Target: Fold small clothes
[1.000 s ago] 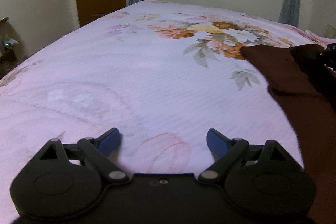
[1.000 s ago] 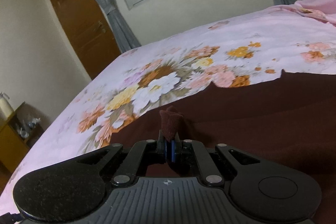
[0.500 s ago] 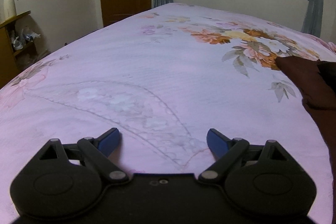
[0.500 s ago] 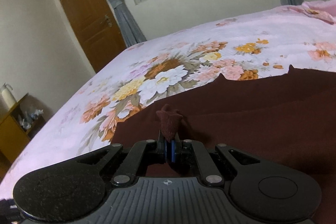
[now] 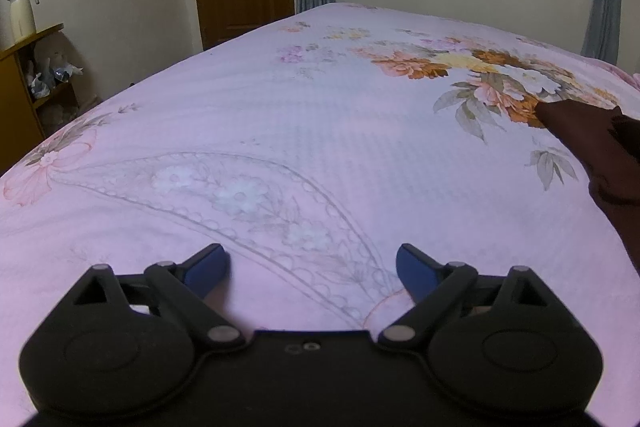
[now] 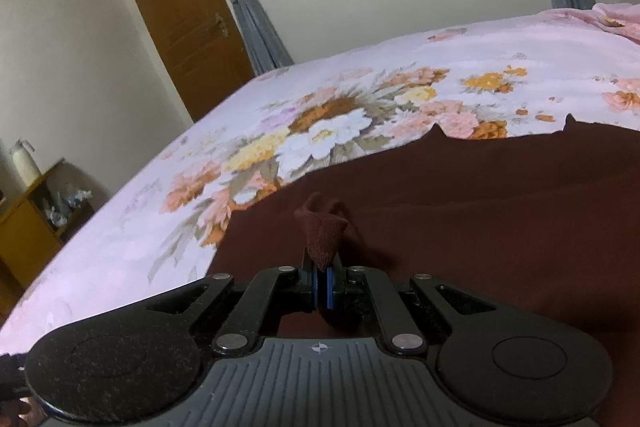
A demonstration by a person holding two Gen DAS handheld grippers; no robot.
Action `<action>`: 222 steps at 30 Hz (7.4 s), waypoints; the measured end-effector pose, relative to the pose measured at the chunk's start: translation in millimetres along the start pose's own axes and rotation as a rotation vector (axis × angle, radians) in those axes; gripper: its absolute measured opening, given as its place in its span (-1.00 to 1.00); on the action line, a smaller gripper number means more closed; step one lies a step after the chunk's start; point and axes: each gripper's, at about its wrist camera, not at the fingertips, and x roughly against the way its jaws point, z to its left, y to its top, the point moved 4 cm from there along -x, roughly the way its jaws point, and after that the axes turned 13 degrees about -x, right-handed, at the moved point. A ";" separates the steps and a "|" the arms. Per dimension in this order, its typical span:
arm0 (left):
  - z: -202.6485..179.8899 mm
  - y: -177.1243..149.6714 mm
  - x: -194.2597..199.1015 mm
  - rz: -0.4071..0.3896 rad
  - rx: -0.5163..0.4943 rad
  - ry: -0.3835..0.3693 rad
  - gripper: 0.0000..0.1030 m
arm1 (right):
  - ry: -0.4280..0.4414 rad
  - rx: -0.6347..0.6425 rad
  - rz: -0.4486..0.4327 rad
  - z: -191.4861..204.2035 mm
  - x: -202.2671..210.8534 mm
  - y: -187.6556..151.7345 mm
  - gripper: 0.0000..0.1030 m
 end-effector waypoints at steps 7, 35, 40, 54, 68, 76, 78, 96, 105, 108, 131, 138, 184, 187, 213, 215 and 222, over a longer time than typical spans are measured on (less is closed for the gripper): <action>-13.5 16.9 5.5 -0.019 0.023 -0.040 0.81 | -0.040 0.016 -0.057 -6.5 21.9 -0.4 -0.92; -326.6 131.7 -12.5 -0.095 -0.271 -0.343 0.63 | -0.124 -0.489 -0.339 -234.7 261.3 16.0 0.26; -265.1 112.5 -0.8 -0.164 -0.033 -0.328 0.49 | -0.082 -0.504 -0.333 -236.9 264.0 13.5 0.26; -240.5 107.1 -34.4 -0.078 0.234 -0.613 0.40 | 0.099 -0.655 -0.263 -222.2 236.2 8.9 0.25; -247.2 128.0 -62.7 -0.047 0.284 -0.765 -0.92 | 0.098 -0.923 -0.323 -268.3 218.4 23.5 -0.12; -253.0 203.2 -34.0 -0.223 0.277 -0.863 -0.93 | 0.037 -0.845 -0.353 -277.4 233.3 40.5 -0.40; -249.6 217.1 -21.6 -0.270 0.270 -0.878 -0.93 | 0.049 -0.896 -0.334 -284.0 231.7 34.6 -0.40; -214.2 184.2 -26.8 -0.219 0.229 -0.805 -1.00 | -0.011 -0.619 -0.332 -240.2 246.9 13.3 0.37; -232.2 106.4 -35.2 -0.026 0.357 -0.803 -0.58 | 0.070 -0.642 -0.314 -224.1 241.5 18.8 0.36; -248.4 100.1 -56.5 0.063 0.376 -0.823 -0.58 | 0.036 -0.564 -0.295 -210.5 236.8 18.0 0.36; -247.3 188.6 -5.0 -0.214 0.345 -1.068 -0.97 | -0.342 -0.253 -0.191 -193.1 158.3 28.8 -0.90; -243.6 200.2 -1.0 -0.242 0.324 -1.078 -0.97 | -0.287 -0.627 -0.260 -237.4 202.8 15.8 -0.89; -261.4 114.5 -43.9 -0.123 -0.151 -0.628 -0.01 | -0.556 0.062 -0.105 -208.1 179.1 28.8 -0.44; -260.2 109.0 -41.7 -0.115 -0.189 -0.588 -0.15 | -0.532 0.018 -0.120 -215.9 190.4 29.3 -0.36; -321.1 148.3 -60.4 -0.138 -0.436 -0.396 0.39 | -0.468 0.091 -0.039 -178.0 82.8 70.5 0.13; -321.7 147.3 -57.7 -0.152 -0.453 -0.384 0.39 | -0.466 0.096 -0.043 -179.3 84.6 71.1 0.14; -304.0 140.8 -37.6 -0.183 -0.456 -0.357 0.37 | -0.433 0.098 -0.122 -168.2 127.2 60.4 0.14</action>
